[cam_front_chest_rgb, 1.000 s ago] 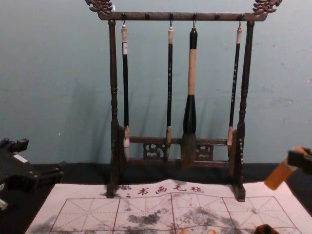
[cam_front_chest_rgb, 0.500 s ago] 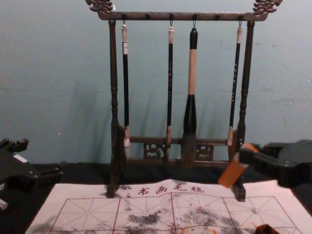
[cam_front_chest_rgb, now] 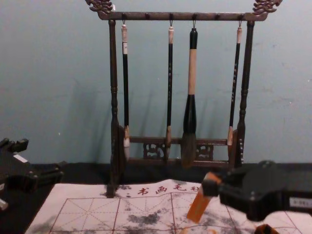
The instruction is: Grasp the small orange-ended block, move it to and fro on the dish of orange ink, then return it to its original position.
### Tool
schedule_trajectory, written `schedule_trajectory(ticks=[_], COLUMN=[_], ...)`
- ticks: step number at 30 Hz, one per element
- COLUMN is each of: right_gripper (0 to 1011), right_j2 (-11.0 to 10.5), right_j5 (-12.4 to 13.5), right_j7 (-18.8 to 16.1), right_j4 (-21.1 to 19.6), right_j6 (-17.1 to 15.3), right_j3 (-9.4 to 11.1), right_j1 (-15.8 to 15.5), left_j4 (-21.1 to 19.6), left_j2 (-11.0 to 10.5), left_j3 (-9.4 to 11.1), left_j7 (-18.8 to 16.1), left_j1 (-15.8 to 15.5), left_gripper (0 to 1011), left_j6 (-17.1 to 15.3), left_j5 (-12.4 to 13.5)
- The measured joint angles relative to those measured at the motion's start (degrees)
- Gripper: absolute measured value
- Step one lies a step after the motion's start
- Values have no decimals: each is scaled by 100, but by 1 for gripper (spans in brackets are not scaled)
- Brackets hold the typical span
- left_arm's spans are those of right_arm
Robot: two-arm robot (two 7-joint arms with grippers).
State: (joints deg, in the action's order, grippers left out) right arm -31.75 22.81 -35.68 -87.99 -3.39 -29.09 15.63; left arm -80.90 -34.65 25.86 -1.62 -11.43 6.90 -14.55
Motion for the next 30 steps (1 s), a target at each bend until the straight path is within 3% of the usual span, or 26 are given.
schedule_trajectory(ticks=[14, 30], right_gripper=[108, 108], right_j2=[-171, -35], right_j5=[-314, -550], right_j7=[-325, -405], right_j4=[31, 257], right_j6=[-138, -213], right_j3=[-498, -820], right_j1=[236, 497], left_j4=[0, 0], left_j2=[0, 0], left_j3=[0, 0], left_j7=[0, 0], left_j1=[0, 0], left_gripper=[1001, 1001], left_j6=[0, 0], left_j5=[0, 0])
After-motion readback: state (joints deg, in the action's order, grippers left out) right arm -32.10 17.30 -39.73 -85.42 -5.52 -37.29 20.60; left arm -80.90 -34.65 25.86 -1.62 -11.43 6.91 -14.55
